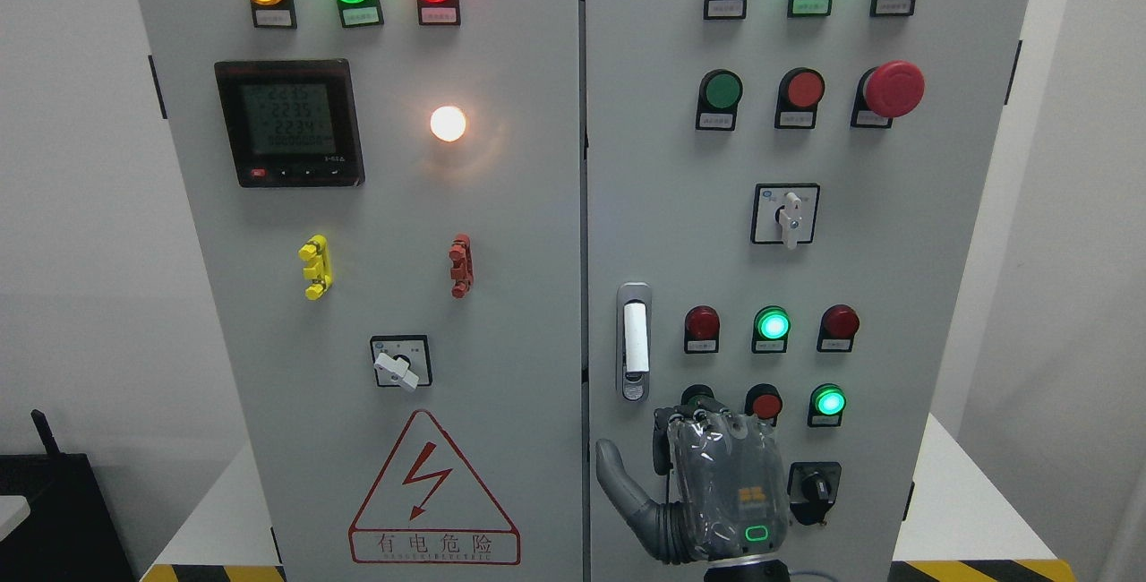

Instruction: Release door handle

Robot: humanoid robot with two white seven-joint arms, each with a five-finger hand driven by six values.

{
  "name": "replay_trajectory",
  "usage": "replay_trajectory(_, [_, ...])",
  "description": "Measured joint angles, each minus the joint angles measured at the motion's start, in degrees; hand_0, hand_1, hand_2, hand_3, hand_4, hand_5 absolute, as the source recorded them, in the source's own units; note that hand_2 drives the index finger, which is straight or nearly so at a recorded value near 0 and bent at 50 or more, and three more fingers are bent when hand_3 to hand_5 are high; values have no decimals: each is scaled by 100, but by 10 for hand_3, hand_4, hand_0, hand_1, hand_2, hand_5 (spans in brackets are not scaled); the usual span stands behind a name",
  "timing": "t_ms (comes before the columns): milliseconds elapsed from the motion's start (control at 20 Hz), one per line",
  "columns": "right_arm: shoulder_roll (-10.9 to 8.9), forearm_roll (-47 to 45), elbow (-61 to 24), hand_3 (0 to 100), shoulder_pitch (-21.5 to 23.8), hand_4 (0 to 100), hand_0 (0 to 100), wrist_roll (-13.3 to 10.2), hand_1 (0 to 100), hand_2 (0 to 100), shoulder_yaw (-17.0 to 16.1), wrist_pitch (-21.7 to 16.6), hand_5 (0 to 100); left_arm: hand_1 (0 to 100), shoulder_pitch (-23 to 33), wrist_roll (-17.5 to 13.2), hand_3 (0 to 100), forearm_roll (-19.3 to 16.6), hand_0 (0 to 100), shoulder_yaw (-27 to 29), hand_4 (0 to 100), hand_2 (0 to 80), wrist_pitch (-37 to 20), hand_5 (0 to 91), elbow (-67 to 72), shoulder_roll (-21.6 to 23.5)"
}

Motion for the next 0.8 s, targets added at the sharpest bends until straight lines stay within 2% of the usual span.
replay_trajectory(350, [9, 25, 29, 1000, -200, 861, 325, 191, 86, 991, -45, 167, 896, 389, 0, 0, 0, 0, 120, 0, 0, 0, 0, 0, 0, 0])
replay_trajectory(800, [13, 12, 93, 1000, -393, 861, 325, 264, 89, 993, -84, 282, 899, 389, 0, 0, 0, 0, 120, 0, 0, 0, 0, 0, 0, 0])
